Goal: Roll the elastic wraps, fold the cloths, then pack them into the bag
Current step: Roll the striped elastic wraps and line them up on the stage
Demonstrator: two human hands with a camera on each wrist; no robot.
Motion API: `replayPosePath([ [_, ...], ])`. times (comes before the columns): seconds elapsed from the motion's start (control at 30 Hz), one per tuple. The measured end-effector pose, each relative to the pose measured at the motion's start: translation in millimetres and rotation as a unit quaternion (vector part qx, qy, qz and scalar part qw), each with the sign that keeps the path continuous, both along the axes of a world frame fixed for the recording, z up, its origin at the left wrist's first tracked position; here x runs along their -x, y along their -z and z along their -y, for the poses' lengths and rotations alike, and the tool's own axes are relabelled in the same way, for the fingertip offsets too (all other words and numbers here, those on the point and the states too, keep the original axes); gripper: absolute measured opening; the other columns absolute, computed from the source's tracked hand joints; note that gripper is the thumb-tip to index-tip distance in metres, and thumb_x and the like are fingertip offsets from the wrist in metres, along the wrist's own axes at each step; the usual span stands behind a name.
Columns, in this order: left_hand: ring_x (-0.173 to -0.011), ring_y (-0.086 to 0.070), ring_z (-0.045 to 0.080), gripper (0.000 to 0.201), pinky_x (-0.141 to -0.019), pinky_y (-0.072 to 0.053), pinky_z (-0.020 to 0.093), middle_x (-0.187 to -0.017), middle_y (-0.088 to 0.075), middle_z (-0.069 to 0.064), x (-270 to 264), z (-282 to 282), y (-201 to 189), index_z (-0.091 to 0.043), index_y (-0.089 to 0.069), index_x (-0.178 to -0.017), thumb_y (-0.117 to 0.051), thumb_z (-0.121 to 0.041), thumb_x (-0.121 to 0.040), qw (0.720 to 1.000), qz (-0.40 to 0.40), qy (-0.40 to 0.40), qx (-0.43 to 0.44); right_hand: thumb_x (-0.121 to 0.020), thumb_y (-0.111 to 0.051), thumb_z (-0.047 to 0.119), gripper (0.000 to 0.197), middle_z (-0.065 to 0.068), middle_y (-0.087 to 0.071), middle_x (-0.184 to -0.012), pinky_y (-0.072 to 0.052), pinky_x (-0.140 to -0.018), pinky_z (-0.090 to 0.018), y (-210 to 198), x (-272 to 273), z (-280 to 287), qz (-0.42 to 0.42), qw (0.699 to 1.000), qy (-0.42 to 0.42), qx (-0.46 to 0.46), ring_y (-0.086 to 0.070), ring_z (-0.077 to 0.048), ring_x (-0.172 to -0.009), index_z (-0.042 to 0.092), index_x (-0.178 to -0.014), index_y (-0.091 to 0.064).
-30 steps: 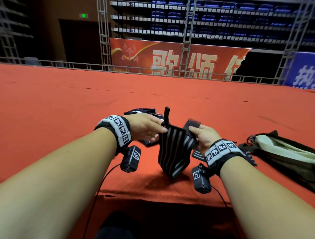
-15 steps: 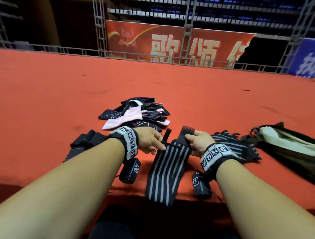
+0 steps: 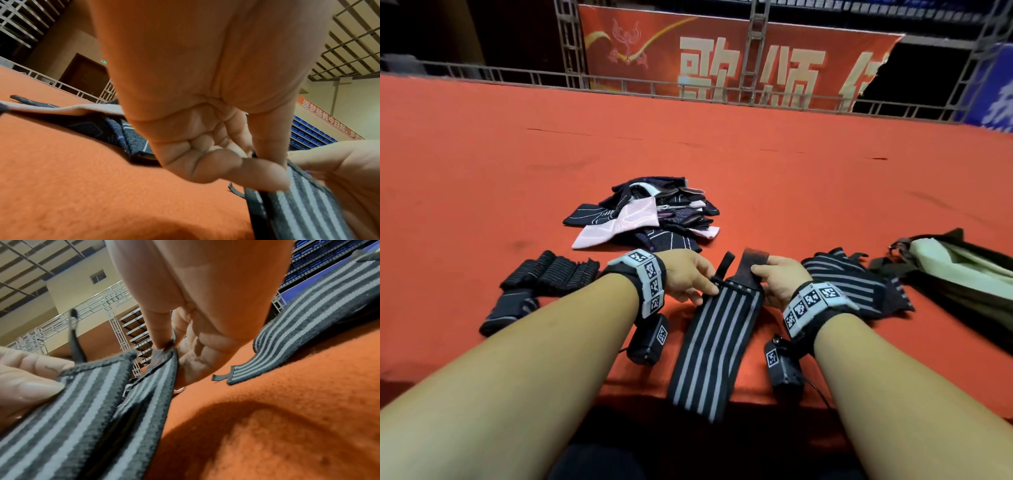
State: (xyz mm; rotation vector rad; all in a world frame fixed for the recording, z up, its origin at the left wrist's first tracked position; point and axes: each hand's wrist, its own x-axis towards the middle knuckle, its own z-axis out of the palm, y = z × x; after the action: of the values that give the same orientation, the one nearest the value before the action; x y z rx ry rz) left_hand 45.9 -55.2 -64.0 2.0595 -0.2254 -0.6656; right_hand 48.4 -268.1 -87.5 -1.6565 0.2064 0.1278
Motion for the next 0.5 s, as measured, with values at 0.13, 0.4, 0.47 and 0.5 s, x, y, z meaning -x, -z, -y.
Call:
replayPosePath([
  [0.13,-0.056,-0.063,0.009,0.008,-0.047,-0.044,0.02,-0.085,-0.066,0.007,-6,13,7,-0.011,-0.066,-0.099,-0.069,-0.007,-0.093,1.0,0.023,-0.015,-0.006,-0.099,-0.052,0.001,0.02,-0.009,-0.068,-0.075,-0.051,-0.043,-0.025,4,1,4,-0.017,1.0,0.001,-0.018,-0.063,-0.015,-0.045,0.011,-0.093,-0.069],
  [0.4,-0.049,-0.063,0.014,0.014,-0.043,-0.049,0.023,-0.074,-0.062,0.012,-19,33,25,-0.008,-0.058,-0.092,-0.069,0.0,-0.092,0.999,-0.003,-0.043,-0.002,-0.098,-0.052,0.005,0.019,-0.012,-0.061,-0.085,-0.046,-0.059,-0.029,20,-6,11,-0.046,0.999,0.001,-0.016,-0.049,-0.017,-0.056,0.014,-0.103,-0.069],
  [0.47,-0.049,-0.064,0.016,0.02,-0.039,-0.046,0.02,-0.07,-0.062,0.01,-22,35,29,-0.011,-0.054,-0.085,-0.069,0.002,-0.091,0.998,-0.016,-0.062,-0.001,-0.097,-0.054,0.006,0.017,-0.014,-0.058,-0.084,-0.042,-0.058,-0.028,27,-8,11,-0.047,0.999,0.002,-0.01,-0.046,-0.018,-0.056,0.015,-0.094,-0.068],
  [0.5,-0.051,-0.065,0.018,0.024,-0.039,-0.045,0.02,-0.067,-0.062,0.009,-25,36,32,-0.013,-0.052,-0.082,-0.069,0.002,-0.091,0.997,-0.021,-0.068,-0.004,-0.096,-0.055,0.006,0.017,-0.017,-0.055,-0.082,-0.038,-0.057,-0.028,33,-9,11,-0.045,0.999,0.001,-0.004,-0.045,-0.019,-0.055,0.015,-0.088,-0.067],
])
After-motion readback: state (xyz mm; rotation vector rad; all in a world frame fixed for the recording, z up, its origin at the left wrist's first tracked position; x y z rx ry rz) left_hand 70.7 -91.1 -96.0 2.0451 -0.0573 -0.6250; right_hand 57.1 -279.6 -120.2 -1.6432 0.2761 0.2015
